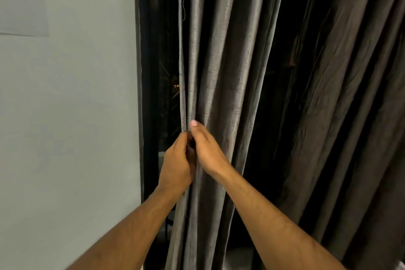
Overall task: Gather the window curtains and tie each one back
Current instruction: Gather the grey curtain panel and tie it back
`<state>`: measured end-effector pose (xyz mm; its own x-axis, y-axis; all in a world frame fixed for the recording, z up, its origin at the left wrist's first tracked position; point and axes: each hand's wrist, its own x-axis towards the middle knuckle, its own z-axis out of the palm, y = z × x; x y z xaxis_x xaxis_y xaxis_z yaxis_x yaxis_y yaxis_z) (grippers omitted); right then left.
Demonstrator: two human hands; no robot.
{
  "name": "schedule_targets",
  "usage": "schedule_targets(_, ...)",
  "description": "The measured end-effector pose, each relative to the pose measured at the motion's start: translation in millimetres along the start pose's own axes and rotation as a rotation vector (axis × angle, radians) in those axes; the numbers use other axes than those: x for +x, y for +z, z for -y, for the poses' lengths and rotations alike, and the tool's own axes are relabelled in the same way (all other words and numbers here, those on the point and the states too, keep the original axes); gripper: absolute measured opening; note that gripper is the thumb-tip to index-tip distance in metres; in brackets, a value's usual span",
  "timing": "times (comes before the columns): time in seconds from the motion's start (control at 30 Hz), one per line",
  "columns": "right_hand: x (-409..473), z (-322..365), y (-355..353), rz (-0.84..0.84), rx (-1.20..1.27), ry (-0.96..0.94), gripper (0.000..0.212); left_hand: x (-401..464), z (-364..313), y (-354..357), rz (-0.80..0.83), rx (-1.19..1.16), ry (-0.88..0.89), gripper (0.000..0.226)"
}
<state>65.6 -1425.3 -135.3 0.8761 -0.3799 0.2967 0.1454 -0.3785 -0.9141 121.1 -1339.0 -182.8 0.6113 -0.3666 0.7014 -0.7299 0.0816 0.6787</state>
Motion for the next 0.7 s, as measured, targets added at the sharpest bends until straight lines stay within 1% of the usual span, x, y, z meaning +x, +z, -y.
schedule_targets(0.03, -4.2, 4.2, 2.8, 0.077, 0.001, -0.009, 0.075, 0.0, -2.6, -0.1, 0.033, -0.028, -0.006, 0.038)
schedule_targets(0.07, -7.8, 6.4, 3.3, 0.134, 0.007, -0.012, 0.083, -0.8, -4.1, -0.4, 0.045, -0.031, 0.004, 0.049)
schedule_targets(0.1, -10.9, 8.1, 0.6, 0.165, 0.033, -0.018, 0.085, -1.4, -4.7, -1.8, 0.041, 0.008, 0.022, 0.057)
schedule_targets(0.17, -12.3, 5.7, -8.9, 0.191, 0.083, -0.042, 0.083, -0.7, -5.1, -5.2, 0.01, 0.055, 0.023, 0.065)
schedule_targets(0.23, -8.8, -1.5, -18.6, 0.18, 0.124, -0.042, 0.076, 2.3, -6.0, -5.2, -0.005, 0.088, 0.025, 0.064)
schedule_targets(0.27, -6.4, -4.6, -23.2, 0.17, 0.178, -0.041, 0.068, 3.6, -7.0, -3.3, 0.003, 0.093, 0.022, 0.062)
schedule_targets(0.33, -1.7, -10.2, -30.7, 0.137, 0.325, -0.045, 0.051, 4.3, -8.5, 3.7, -0.001, 0.097, 0.0, 0.058)
schedule_targets(0.4, -2.4, -12.8, -36.3, 0.089, 0.426, -0.038, 0.031, 4.2, -8.4, 10.4, -0.045, 0.128, -0.034, 0.053)
schedule_targets(0.43, -5.5, -13.4, -39.2, 0.035, 0.425, -0.038, 0.021, 4.7, -7.9, 13.3, -0.061, 0.132, -0.056, 0.051)
schedule_targets(0.47, -10.8, -15.1, -41.8, -0.073, 0.381, -0.055, 0.013, 4.6, -6.6, 15.3, -0.066, 0.122, -0.076, 0.049)
schedule_targets(0.5, -16.0, -19.4, -44.9, -0.251, 0.284, -0.097, 0.009, 4.3, -6.4, 16.2, -0.067, 0.113, -0.089, 0.048)
schedule_targets(0.53, -20.3, -24.7, -50.4, -0.487, 0.148, -0.161, 0.008, 4.8, -5.4, 17.6, -0.074, 0.107, -0.084, 0.049)
schedule_targets(0.57, -22.4, -29.9, -56.8, -0.725, -0.005, -0.222, 0.015, 4.5, -4.7, 18.5, -0.08, 0.107, -0.065, 0.051)
schedule_targets(0.6, -22.7, -34.9, -64.8, -0.908, -0.145, -0.267, 0.03, 4.1, -3.7, 19.5, -0.085, 0.107, -0.047, 0.051)
schedule_targets(0.63, -21.1, -39.1, -73.5, -0.99, -0.239, -0.265, 0.048, 4.0, -2.4, 21.1, -0.085, 0.11, -0.037, 0.048)
schedule_targets(0.67, -18.8, -40.9, -79.8, -0.961, -0.27, -0.195, 0.061, 4.3, -1.5, 23.5, -0.085, 0.122, -0.032, 0.041)
schedule_targets(0.7, -15.7, -41.9, -83.3, -0.887, -0.263, -0.089, 0.067, 5.5, 0.0, 26.8, -0.077, 0.142, -0.024, 0.031)
